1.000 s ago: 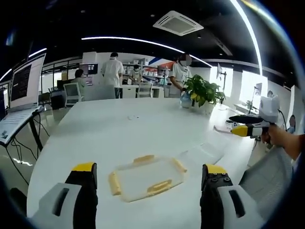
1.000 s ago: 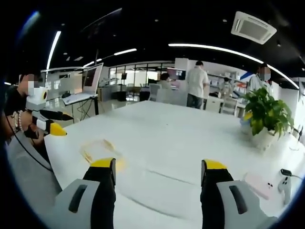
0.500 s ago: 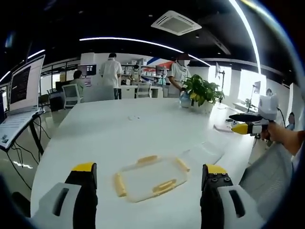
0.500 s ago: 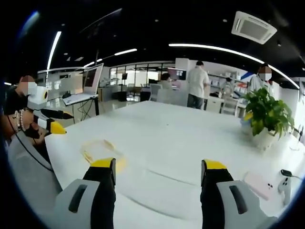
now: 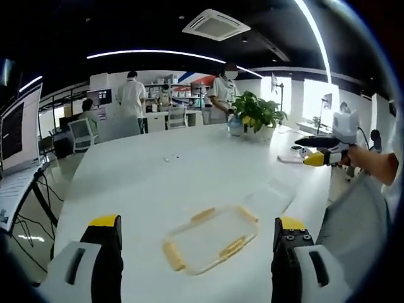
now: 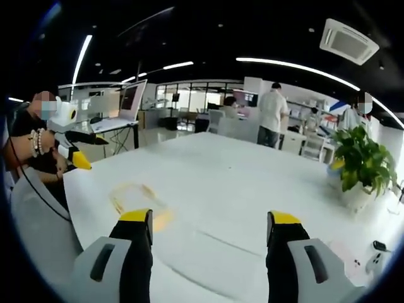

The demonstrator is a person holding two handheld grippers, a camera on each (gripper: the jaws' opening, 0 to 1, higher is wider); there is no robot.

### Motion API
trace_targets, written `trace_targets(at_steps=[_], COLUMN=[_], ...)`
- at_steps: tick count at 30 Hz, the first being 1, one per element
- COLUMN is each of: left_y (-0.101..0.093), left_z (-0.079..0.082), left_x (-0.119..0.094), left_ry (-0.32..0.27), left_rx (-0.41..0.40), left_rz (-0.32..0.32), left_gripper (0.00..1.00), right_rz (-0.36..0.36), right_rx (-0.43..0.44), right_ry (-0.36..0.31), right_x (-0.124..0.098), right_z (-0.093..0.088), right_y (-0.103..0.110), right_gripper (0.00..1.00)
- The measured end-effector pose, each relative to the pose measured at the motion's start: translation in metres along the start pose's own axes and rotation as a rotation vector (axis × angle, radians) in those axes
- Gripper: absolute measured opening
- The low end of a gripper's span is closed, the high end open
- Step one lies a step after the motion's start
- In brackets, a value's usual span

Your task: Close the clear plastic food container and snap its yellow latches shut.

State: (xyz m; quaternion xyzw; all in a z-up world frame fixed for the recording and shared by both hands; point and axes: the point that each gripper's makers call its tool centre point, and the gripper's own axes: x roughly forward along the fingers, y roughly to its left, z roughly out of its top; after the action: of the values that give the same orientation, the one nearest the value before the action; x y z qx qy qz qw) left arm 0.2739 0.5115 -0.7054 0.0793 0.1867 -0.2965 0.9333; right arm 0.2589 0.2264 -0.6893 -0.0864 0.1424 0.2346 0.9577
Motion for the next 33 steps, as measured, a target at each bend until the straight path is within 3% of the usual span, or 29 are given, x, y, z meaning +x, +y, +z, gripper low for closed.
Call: trace_targets(at_steps=[3,8,11,16,21,23,26,33], left_y=[0.006,0.016,0.015,0.012,0.014,0.010,0.017,0.013], left_z=[-0.001,-0.015,-0.022,-0.030,-0.037,-0.046,-0.057,-0.063], left_x=[0.003,0.010,0.013,0.015,0.017,0.016,0.018,0.025], left_ry=[0.010,0.108,0.155,0.217,0.277,0.336,0.408,0.459], left_rx=[0.026,0.100,0.157,0.187,0.228,0.251,0.323,0.397], left_rz=[-0.022,-0.069,-0.138,-0.243,-0.321,-0.371,-0.395,-0.531], left_gripper=[0.99,0.99,0.99,0.99,0.99,0.99,0.99,0.94], right_rz=[0.047,0.120,0.177,0.276,0.344,0.371,0.417,0.534], right_rx=[-0.026,-0.087,-0.129,-0.254,-0.288,-0.310,-0.336,-0.363], right_ry=[0.011,0.044,0.061,0.145,0.156,0.185,0.197,0.287], right_x=[0.010,0.026,0.036,0.052,0.064,0.068,0.073,0.081], right_z=[0.004,0.007,0.009,-0.001,0.001,-0.003,-0.003,-0.017], right_y=[0.006,0.018,0.028,0.041,0.054,0.057,0.065,0.083], right_gripper=[0.72,0.73,0.73,0.74,0.77,0.78,0.77,0.74])
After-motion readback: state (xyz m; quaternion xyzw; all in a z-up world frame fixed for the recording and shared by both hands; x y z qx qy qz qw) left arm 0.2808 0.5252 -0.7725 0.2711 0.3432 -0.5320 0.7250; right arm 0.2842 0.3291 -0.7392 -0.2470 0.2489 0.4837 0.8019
